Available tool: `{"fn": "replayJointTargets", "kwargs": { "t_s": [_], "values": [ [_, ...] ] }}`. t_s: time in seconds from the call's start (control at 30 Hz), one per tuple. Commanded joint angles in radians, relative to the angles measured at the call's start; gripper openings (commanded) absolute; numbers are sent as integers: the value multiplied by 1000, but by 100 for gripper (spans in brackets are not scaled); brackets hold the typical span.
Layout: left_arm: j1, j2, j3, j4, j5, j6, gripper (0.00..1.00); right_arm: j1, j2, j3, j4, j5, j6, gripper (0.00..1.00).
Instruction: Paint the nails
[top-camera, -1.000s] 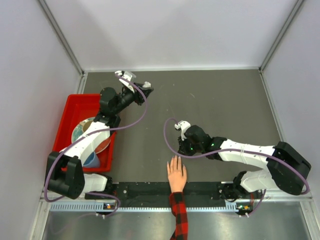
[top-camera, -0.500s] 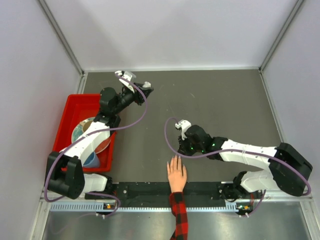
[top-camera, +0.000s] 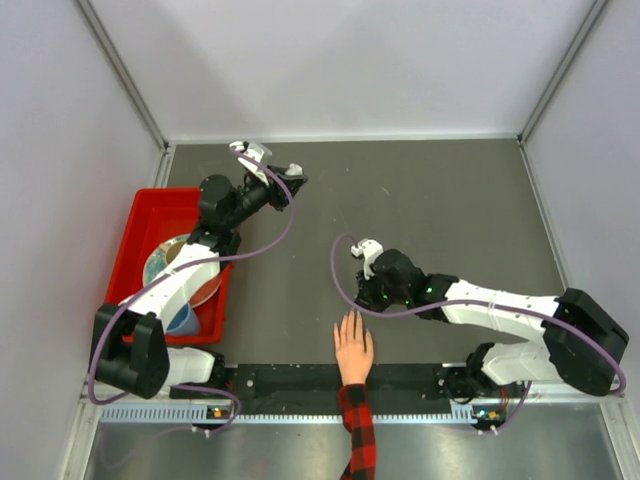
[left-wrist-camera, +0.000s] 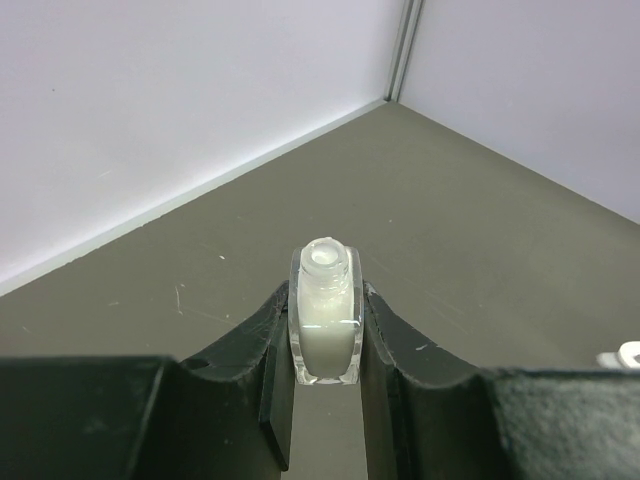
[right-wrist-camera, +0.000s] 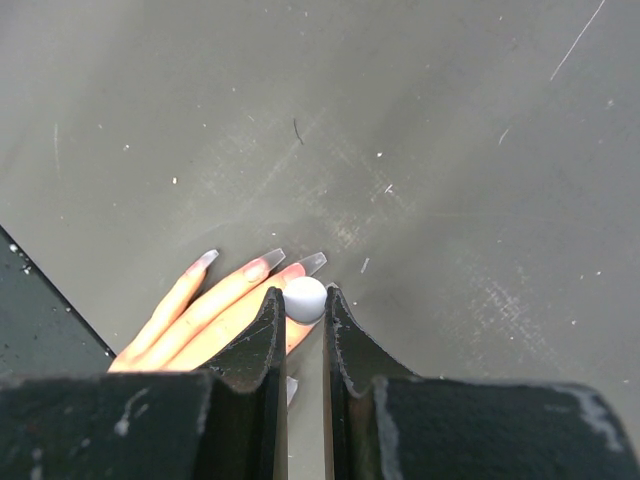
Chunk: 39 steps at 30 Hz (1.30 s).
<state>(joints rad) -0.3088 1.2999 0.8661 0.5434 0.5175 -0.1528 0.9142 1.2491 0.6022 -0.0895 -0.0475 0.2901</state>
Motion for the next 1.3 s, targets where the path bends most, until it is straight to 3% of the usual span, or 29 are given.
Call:
{"fn": "replayJointTargets", "kwargs": {
  "t_s": [0.0,1.27],
  "values": [
    [4,-40,34,59,18,-1,0,8,26,16,39,-18,7,0],
    [8,-31,37,56,18,1,0,-15,67,45,56,20,-16,0]
  ]
}}
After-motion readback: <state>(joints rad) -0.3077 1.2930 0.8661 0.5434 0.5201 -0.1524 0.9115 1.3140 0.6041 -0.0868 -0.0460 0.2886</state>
